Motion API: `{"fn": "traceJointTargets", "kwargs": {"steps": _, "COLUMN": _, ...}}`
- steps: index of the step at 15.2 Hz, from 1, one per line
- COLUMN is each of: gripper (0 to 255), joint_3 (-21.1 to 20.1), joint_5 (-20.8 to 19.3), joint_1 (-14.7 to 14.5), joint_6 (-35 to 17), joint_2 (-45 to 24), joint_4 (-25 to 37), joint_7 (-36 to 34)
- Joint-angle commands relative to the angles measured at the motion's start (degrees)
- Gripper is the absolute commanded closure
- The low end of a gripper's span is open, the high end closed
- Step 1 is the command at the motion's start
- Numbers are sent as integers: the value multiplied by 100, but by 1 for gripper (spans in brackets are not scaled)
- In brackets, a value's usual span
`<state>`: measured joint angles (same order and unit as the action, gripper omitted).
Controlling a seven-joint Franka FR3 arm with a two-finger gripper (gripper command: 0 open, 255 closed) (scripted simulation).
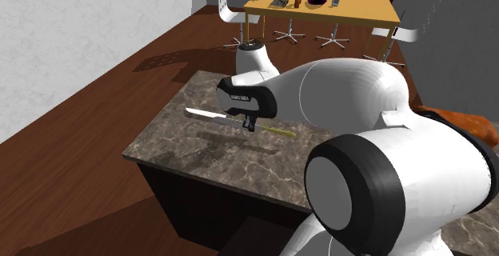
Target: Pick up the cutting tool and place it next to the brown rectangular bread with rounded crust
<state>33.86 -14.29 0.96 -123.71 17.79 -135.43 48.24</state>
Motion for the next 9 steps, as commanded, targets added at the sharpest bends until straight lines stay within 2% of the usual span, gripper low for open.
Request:
{"fn": "traceJointTargets", "kwargs": {"steps": 1, "gripper": 255, "joint_3": -31, "joint_5": -1, "joint_1": -1, "joint_6": 157, "joint_2": 52, "joint_4": 106, "joint_7": -6}}
{"fn": "traceJointTargets", "kwargs": {"steps": 9, "gripper": 255, "joint_3": -163, "joint_5": -5, "joint_1": -1, "joint_6": 810, "joint_2": 262, "joint_4": 558, "joint_7": -22}}
